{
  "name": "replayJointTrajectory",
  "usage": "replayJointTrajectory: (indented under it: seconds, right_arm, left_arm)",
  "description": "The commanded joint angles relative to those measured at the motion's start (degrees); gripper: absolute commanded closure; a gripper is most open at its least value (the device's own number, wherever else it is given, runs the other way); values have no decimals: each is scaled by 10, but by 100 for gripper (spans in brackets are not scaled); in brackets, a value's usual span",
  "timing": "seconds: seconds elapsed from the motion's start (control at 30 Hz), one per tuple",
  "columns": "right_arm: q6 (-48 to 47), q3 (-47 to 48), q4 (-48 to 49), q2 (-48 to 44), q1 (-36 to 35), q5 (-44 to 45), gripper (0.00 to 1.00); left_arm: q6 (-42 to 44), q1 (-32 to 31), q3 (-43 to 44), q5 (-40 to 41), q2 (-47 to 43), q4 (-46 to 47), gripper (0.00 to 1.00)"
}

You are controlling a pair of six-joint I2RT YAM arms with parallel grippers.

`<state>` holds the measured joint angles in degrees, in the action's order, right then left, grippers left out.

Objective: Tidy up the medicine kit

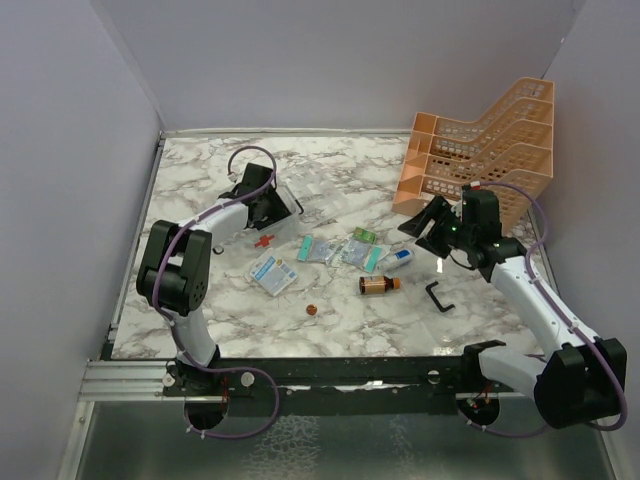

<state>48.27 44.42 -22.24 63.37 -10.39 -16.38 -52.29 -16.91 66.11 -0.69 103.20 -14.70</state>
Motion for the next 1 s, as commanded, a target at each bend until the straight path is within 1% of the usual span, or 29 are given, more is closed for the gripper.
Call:
replayJointTrajectory:
  seconds: [0.0, 0.1, 0.2, 0.33, 0.5, 0.57, 0.67, 0.8, 0.9, 0.97]
  right_arm:
    - [7, 16, 22, -1, 2, -7, 33]
    - [7, 11, 18, -8, 2, -2, 33]
    - [10, 6, 13, -14, 2, -1, 33]
    - [14, -1, 10, -24, 2, 0, 33]
    - [14, -5, 3, -35, 2, 4, 33]
    - [10, -3, -8, -35, 2, 7, 34]
    - [3, 6, -38, -29, 2, 18, 34]
    - [4, 7, -63, -42, 2, 42, 34]
    - [6, -4, -64, -58, 2, 43, 34]
    - [12, -13, -61, -65, 2, 29, 34]
  left_arm:
    - [3, -2, 17, -25, 0, 4, 47]
    - [10, -2, 21, -35, -4, -5, 42]
    - [18, -2, 30, -52, -8, -17, 39]
    - [30, -1, 36, -52, -21, -28, 39]
    - [61, 3, 43, -44, -37, -47, 42]
    - [78, 5, 50, -48, -42, -61, 43]
    - [104, 7, 52, -27, -56, -81, 43]
    - [155, -1, 60, -14, -138, -89, 40]
    - [210, -30, 78, 0, -192, -89, 38]
    - [248, -59, 85, 2, -222, -84, 37]
